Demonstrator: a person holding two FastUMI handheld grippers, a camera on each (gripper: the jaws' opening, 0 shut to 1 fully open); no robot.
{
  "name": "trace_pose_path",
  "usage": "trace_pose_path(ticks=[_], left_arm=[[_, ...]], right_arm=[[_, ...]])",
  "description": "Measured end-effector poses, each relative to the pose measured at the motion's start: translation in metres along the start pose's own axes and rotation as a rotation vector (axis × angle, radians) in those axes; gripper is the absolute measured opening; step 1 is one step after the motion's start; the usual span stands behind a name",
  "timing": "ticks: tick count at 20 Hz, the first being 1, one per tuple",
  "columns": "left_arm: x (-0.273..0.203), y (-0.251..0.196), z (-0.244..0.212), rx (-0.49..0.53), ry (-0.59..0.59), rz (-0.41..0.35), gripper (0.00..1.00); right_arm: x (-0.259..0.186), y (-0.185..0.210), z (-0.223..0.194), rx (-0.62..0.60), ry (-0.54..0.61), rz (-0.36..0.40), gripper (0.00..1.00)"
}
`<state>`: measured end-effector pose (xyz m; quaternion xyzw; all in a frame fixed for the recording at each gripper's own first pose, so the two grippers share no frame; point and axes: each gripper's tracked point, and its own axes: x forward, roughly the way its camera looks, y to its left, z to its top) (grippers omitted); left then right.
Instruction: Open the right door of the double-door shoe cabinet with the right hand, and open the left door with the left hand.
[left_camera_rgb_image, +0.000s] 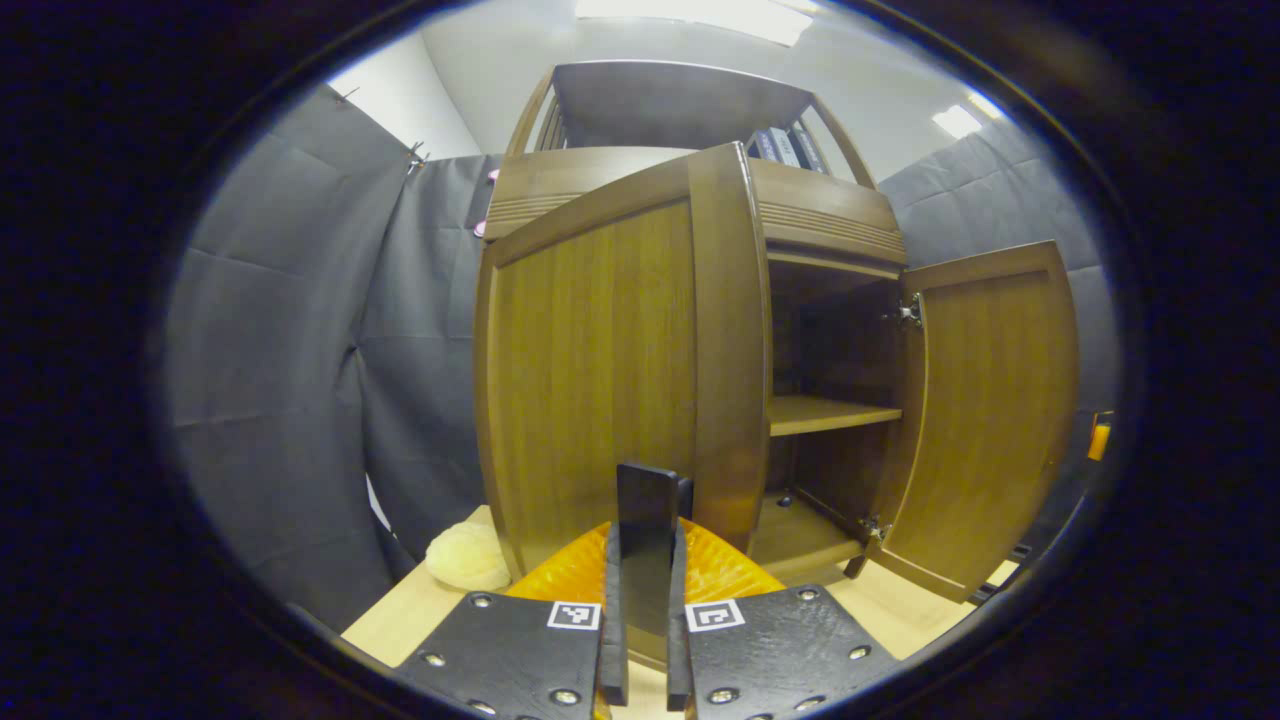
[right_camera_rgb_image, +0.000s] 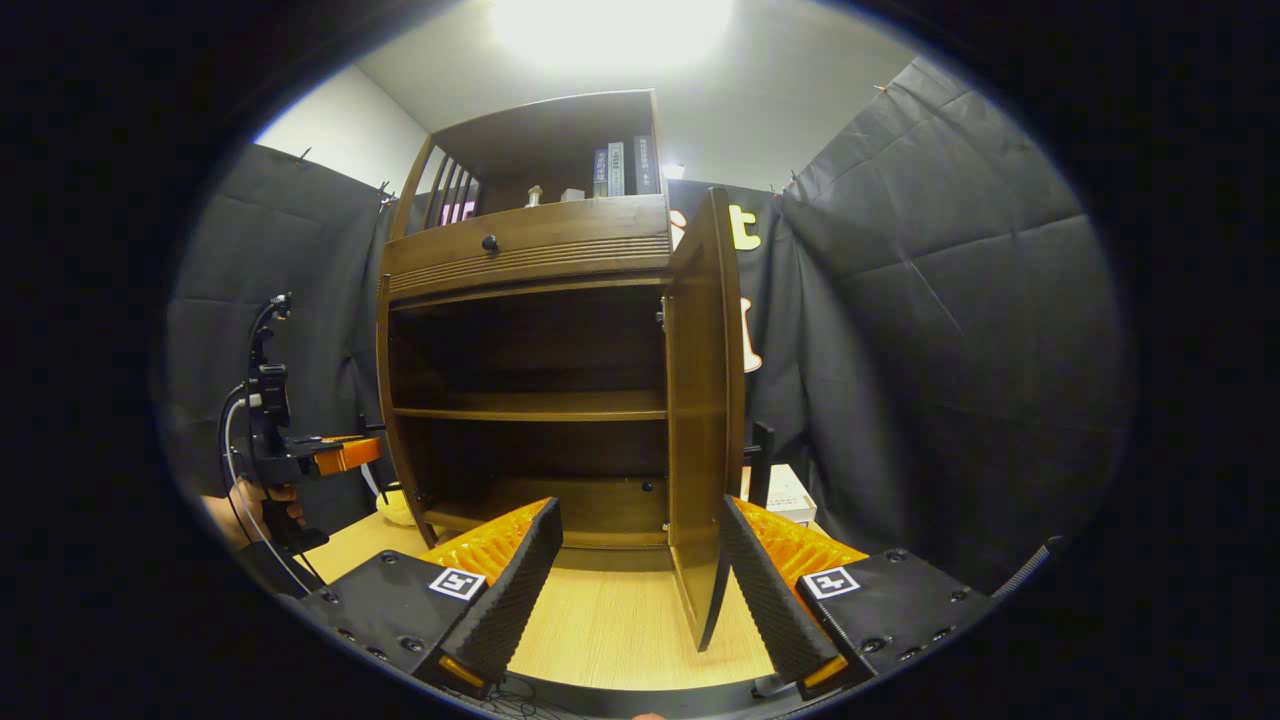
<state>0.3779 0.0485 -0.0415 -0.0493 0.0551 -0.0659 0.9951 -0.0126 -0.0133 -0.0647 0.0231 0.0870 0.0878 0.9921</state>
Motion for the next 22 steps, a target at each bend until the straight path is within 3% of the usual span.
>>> trace_pose_path(ticks=[7,8,12,16,22], left_arm=[[-0.024,0.027,0.002,-0.007,-0.005,0.015,0.14],[-0.026,0.030,0.002,-0.003,-0.002,0.018,0.07],[-0.037,0.053,0.001,-0.013,-0.001,0.049,0.07],[-0.049,0.099,-0.001,-0.018,0.002,0.129,0.07],[-0.060,0.132,0.003,-0.007,-0.008,0.157,0.12]], right_arm=[[0.010,0.029,0.001,-0.011,0.004,0.052,0.99],[0.010,0.034,0.000,-0.015,0.005,0.061,0.96],[0.012,0.052,-0.001,-0.022,0.008,0.090,0.96],[0.016,0.070,-0.002,-0.033,0.014,0.122,0.99],[0.025,0.101,0.000,-0.043,0.012,0.169,0.99]])
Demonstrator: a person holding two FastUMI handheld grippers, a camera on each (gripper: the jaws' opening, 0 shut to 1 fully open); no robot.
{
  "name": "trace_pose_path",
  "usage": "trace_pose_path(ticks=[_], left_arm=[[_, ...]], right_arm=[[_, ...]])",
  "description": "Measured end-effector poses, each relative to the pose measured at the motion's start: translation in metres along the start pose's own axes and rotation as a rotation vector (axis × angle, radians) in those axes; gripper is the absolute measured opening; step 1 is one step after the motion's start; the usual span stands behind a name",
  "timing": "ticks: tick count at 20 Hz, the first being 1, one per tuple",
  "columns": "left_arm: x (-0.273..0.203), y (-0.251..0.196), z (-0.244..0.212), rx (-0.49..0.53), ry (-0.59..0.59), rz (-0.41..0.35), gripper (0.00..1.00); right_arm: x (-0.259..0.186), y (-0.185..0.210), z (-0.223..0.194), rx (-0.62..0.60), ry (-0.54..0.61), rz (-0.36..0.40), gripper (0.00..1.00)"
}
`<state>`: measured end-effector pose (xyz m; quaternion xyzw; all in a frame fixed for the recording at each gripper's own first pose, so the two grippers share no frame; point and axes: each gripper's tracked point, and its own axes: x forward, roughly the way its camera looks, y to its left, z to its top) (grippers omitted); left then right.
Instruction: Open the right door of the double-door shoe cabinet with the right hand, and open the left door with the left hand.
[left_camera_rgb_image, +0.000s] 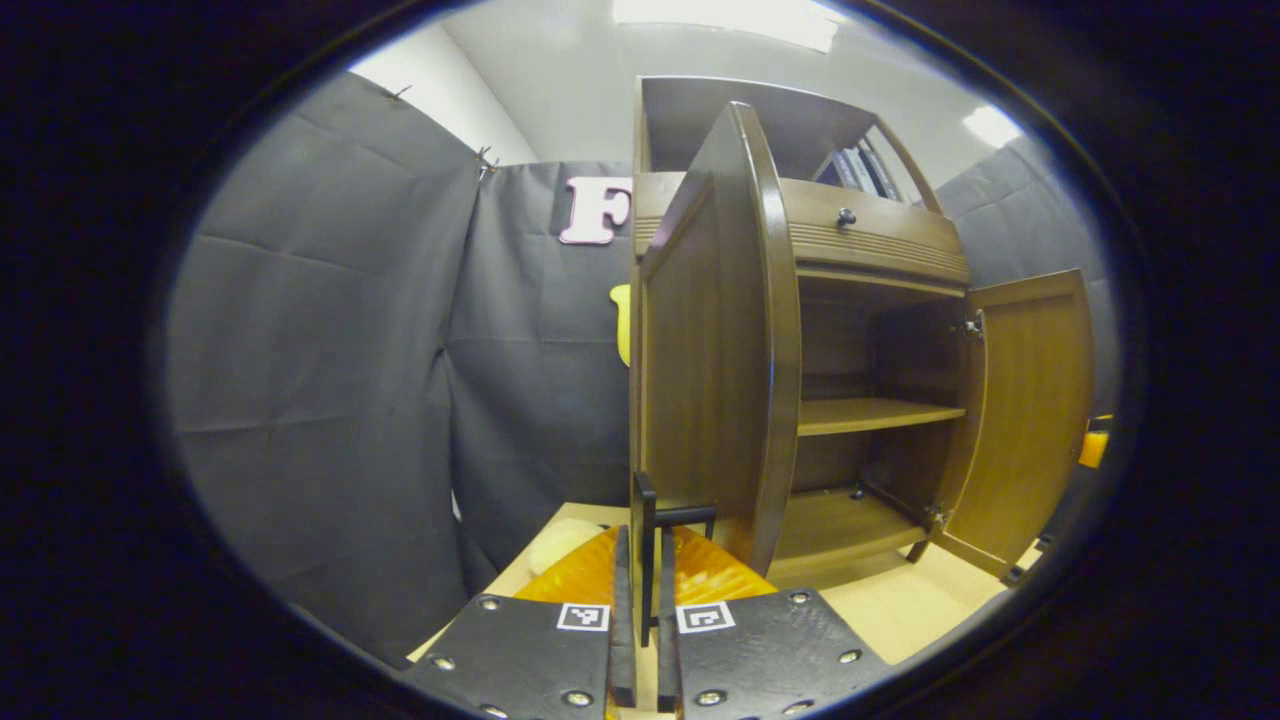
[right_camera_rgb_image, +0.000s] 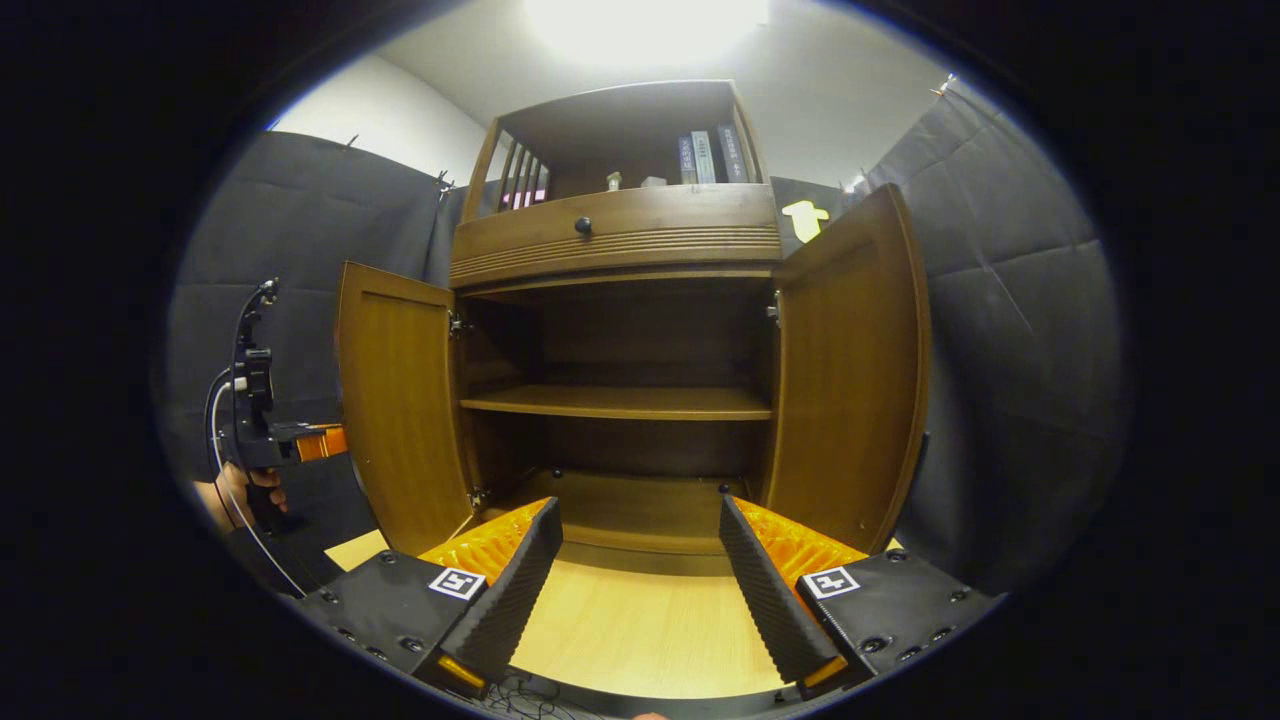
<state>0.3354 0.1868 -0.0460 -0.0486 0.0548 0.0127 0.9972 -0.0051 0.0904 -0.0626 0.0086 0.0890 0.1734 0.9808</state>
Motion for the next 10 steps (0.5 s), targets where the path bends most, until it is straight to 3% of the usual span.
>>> trace_pose_path(ticks=[10], left_arm=[[-0.016,0.059,-0.001,-0.009,-0.013,0.045,0.12]], right_arm=[[0.020,0.036,0.004,-0.001,0.000,0.030,0.99]])
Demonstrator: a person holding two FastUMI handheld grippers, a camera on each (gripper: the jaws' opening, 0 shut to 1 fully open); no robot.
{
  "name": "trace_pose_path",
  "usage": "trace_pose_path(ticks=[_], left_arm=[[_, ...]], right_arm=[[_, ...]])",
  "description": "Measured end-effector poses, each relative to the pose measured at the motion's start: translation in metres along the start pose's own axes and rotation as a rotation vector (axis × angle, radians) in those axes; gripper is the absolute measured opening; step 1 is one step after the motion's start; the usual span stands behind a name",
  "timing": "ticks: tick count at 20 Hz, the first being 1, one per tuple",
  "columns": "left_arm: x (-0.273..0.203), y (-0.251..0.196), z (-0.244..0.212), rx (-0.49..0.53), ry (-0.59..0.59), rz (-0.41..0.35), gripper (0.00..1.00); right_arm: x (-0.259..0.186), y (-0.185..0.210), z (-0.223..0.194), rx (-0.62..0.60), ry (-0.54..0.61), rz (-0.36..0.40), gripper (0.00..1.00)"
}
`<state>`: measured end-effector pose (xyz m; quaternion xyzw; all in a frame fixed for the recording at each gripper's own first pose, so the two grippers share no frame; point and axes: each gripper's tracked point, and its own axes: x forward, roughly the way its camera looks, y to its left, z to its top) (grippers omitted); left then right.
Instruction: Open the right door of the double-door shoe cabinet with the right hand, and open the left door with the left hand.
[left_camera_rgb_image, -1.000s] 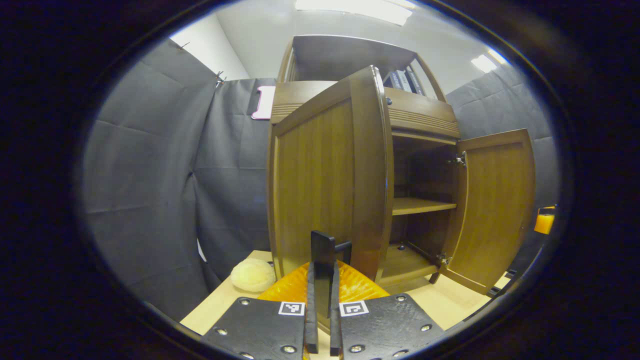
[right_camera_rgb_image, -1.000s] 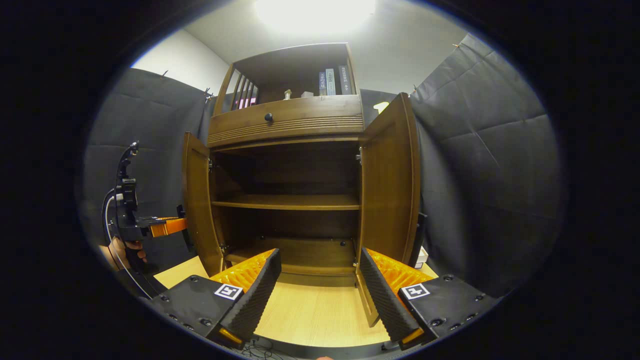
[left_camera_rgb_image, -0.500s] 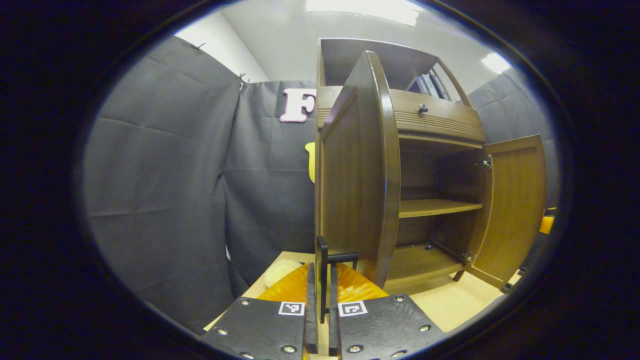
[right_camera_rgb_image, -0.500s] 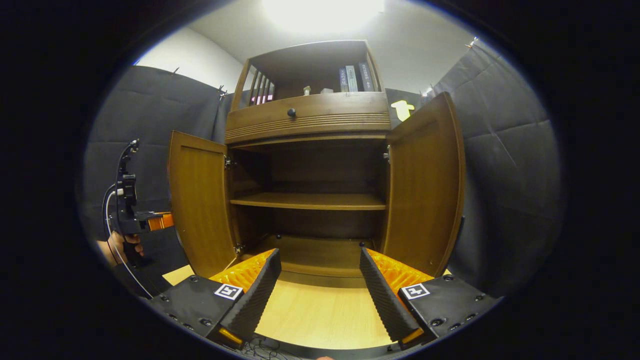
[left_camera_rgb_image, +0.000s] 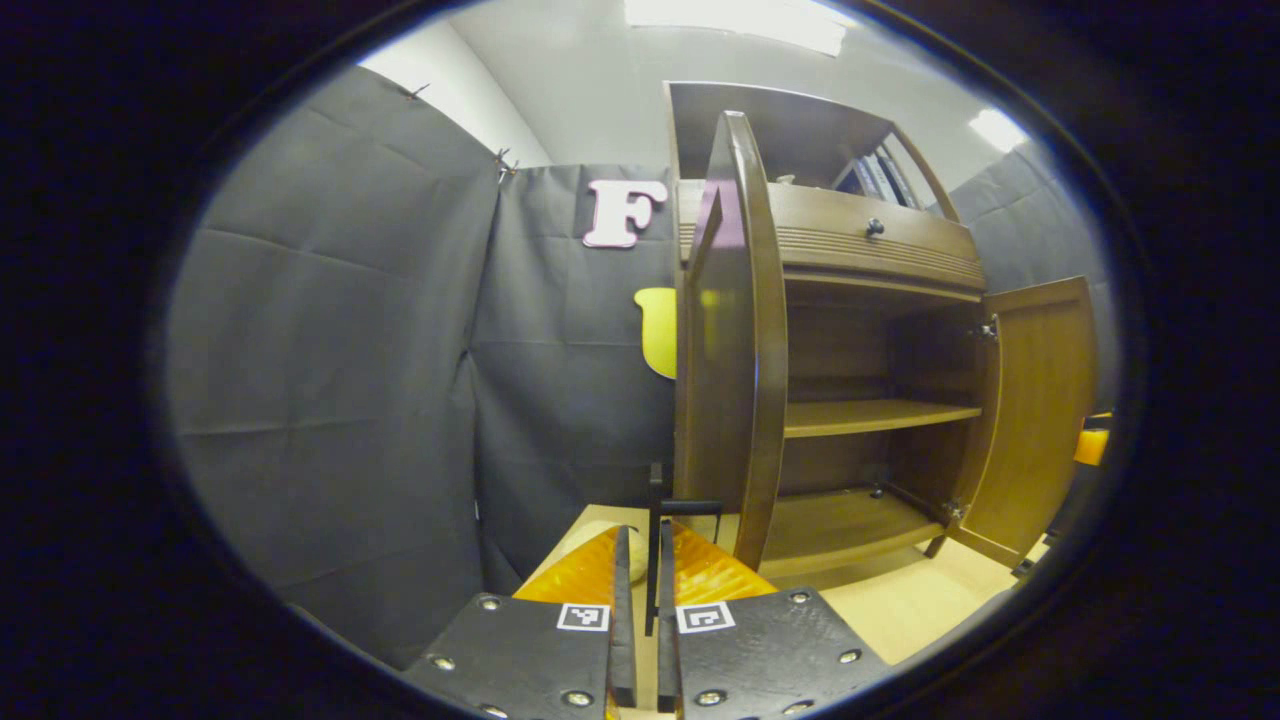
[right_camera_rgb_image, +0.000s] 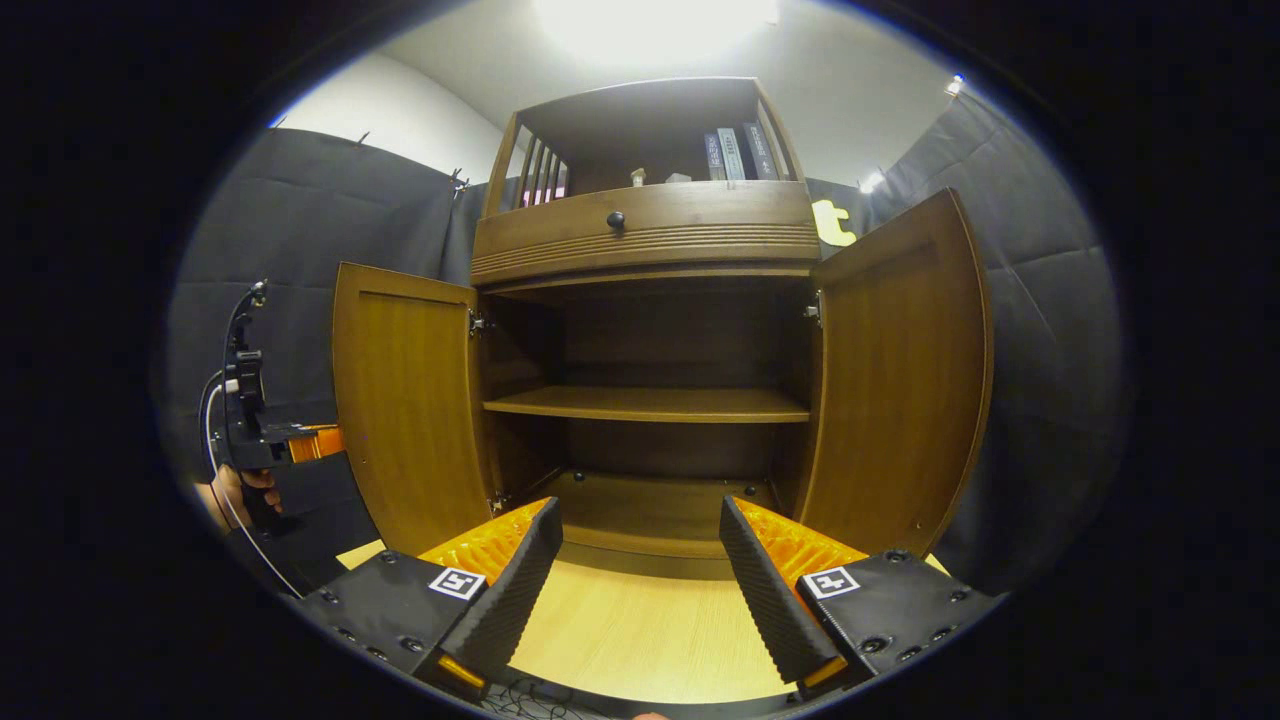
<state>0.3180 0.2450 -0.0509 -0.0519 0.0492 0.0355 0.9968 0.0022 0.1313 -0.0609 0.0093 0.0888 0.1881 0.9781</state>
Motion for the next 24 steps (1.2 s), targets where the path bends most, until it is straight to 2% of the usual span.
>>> trace_pose_path(ticks=[1,2,5,7,8,9,10,14,15,17,18,20,22,24], left_arm=[[-0.002,0.007,-0.001,-0.003,-0.001,0.001,0.12],[-0.003,0.012,0.000,-0.006,-0.003,0.004,0.12],[-0.009,0.027,-0.003,-0.010,-0.001,0.003,0.12],[-0.015,0.029,-0.007,-0.020,0.005,-0.009,0.07],[-0.018,0.029,-0.005,-0.017,-0.001,-0.008,0.12],[-0.022,0.029,-0.001,-0.014,-0.010,-0.009,0.12],[-0.027,0.025,0.003,-0.009,-0.016,-0.011,0.12],[-0.054,0.004,0.020,0.007,-0.037,-0.016,0.12],[-0.062,-0.003,0.026,0.005,-0.041,-0.016,0.07],[-0.076,-0.019,0.034,-0.002,-0.046,-0.022,0.10],[-0.084,-0.028,0.037,-0.001,-0.048,-0.025,0.12],[-0.101,-0.043,0.042,0.008,-0.052,-0.028,0.10],[-0.114,-0.056,0.044,0.008,-0.054,-0.031,0.10],[-0.128,-0.066,0.044,0.008,-0.057,-0.028,0.12]], right_arm=[[0.002,0.005,0.000,-0.002,-0.002,0.000,0.96],[0.004,0.008,0.000,-0.003,-0.005,-0.001,0.99],[0.009,0.016,-0.001,0.004,-0.017,-0.007,0.96],[0.011,0.020,-0.002,0.014,-0.019,-0.006,0.99],[0.011,0.022,0.000,0.016,-0.020,-0.002,0.96],[0.009,0.021,0.000,0.015,-0.024,-0.005,0.96],[0.007,0.019,0.003,0.013,-0.029,-0.009,0.99],[-0.010,-0.004,0.012,0.010,-0.049,-0.044,0.99],[-0.016,-0.012,0.014,0.015,-0.048,-0.053,0.96],[-0.030,-0.027,0.017,0.024,-0.052,-0.068,1.00],[-0.037,-0.035,0.021,0.021,-0.063,-0.082,1.00],[-0.049,-0.049,0.025,0.012,-0.078,-0.104,0.96],[-0.061,-0.059,0.029,0.006,-0.094,-0.115,0.99],[-0.072,-0.068,0.033,-0.002,-0.105,-0.124,0.96]])
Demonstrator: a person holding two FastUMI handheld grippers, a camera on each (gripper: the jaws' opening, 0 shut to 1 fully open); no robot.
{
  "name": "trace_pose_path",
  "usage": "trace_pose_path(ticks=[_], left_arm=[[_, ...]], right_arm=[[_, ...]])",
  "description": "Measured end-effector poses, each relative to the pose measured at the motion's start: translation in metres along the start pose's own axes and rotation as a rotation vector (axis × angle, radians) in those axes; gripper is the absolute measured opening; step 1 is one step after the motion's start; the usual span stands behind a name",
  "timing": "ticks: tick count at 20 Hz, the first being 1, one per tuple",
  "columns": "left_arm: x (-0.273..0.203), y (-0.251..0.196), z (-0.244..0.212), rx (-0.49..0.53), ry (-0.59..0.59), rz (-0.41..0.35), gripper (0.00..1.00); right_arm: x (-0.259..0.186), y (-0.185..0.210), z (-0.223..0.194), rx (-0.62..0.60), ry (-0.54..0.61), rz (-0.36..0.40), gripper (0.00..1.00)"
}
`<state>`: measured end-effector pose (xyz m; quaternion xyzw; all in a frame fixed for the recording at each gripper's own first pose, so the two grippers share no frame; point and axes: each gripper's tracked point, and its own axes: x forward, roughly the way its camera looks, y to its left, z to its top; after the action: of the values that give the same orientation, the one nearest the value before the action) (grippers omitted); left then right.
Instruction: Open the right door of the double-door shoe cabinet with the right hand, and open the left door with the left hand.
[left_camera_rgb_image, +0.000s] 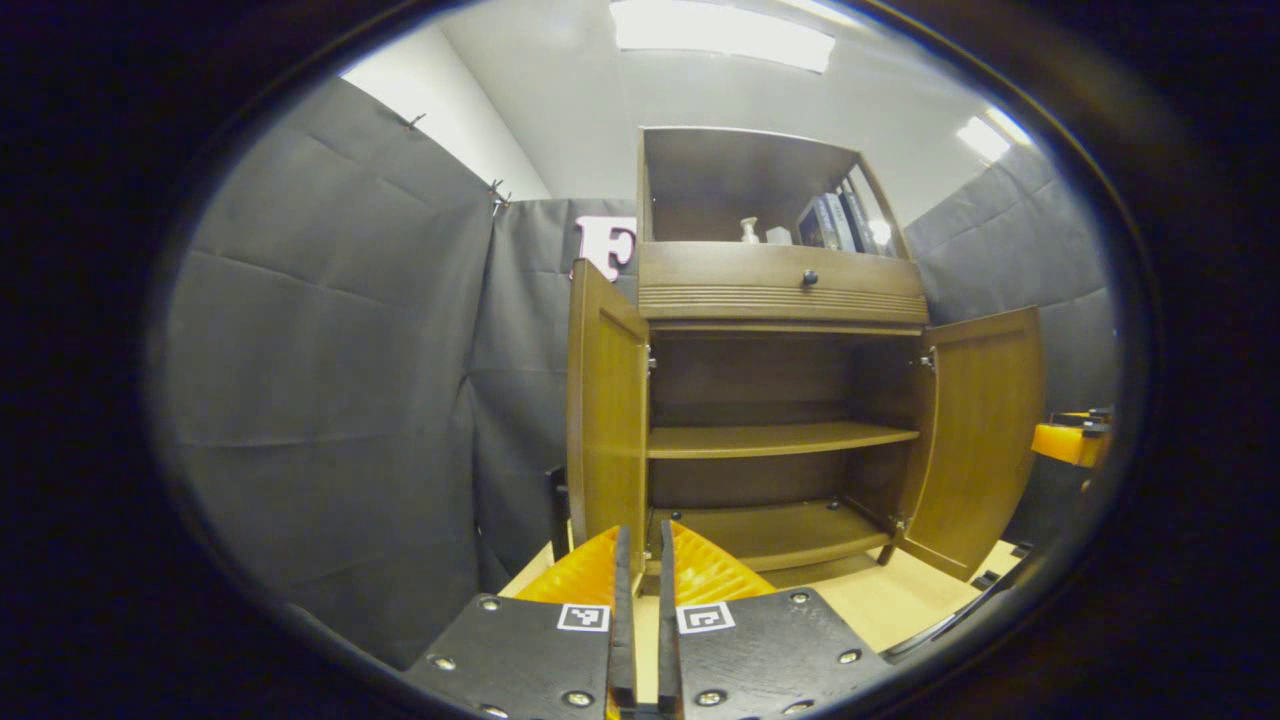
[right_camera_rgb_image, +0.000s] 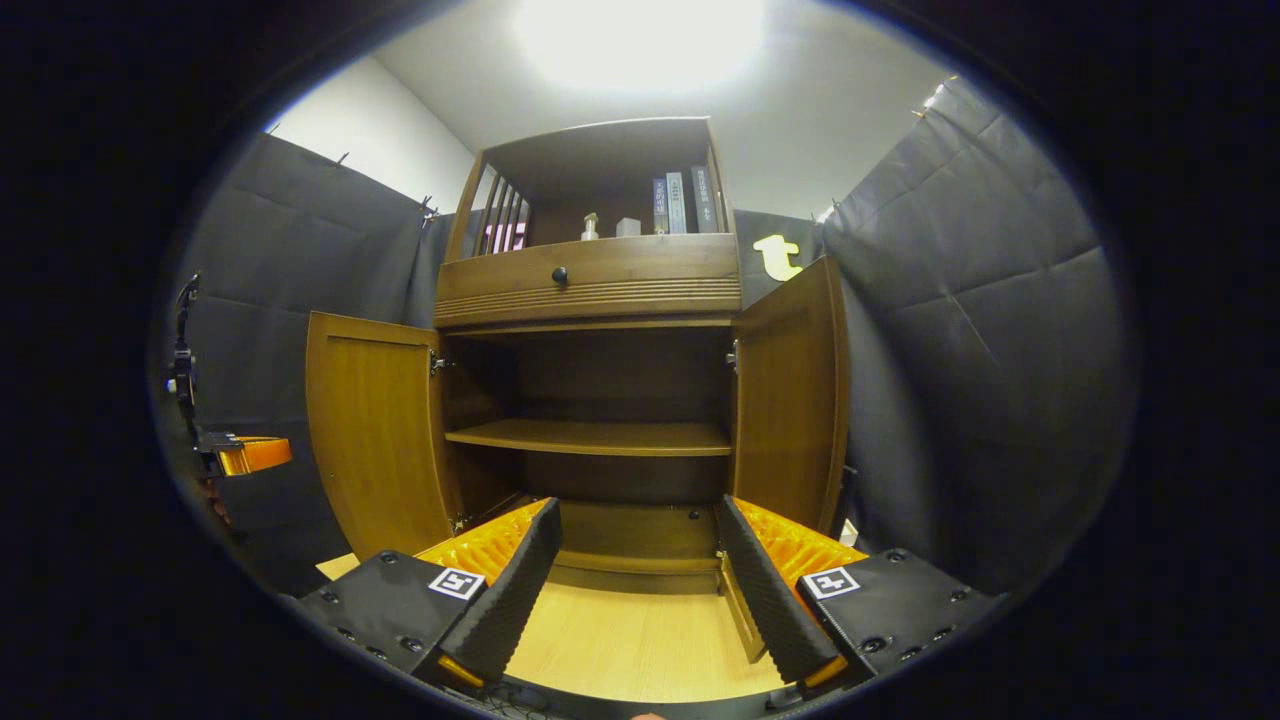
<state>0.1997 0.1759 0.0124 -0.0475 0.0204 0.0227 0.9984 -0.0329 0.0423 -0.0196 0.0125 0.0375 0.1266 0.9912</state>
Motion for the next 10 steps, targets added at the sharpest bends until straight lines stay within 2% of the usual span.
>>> trace_pose_path(ticks=[1,2,8,10], left_arm=[[-0.007,-0.004,0.001,0.003,-0.002,0.002,0.12],[-0.013,-0.007,0.000,0.006,-0.002,0.006,0.12],[-0.040,-0.024,0.002,0.042,-0.010,0.007,0.12],[-0.046,-0.027,0.004,0.047,-0.016,0.010,0.12]], right_arm=[[-0.005,-0.004,0.001,-0.005,-0.005,-0.004,0.99],[-0.010,-0.007,0.002,-0.009,-0.009,-0.006,0.96],[-0.034,-0.018,-0.001,-0.005,-0.015,-0.028,0.99],[-0.041,-0.021,-0.002,-0.008,-0.018,-0.039,0.96]])
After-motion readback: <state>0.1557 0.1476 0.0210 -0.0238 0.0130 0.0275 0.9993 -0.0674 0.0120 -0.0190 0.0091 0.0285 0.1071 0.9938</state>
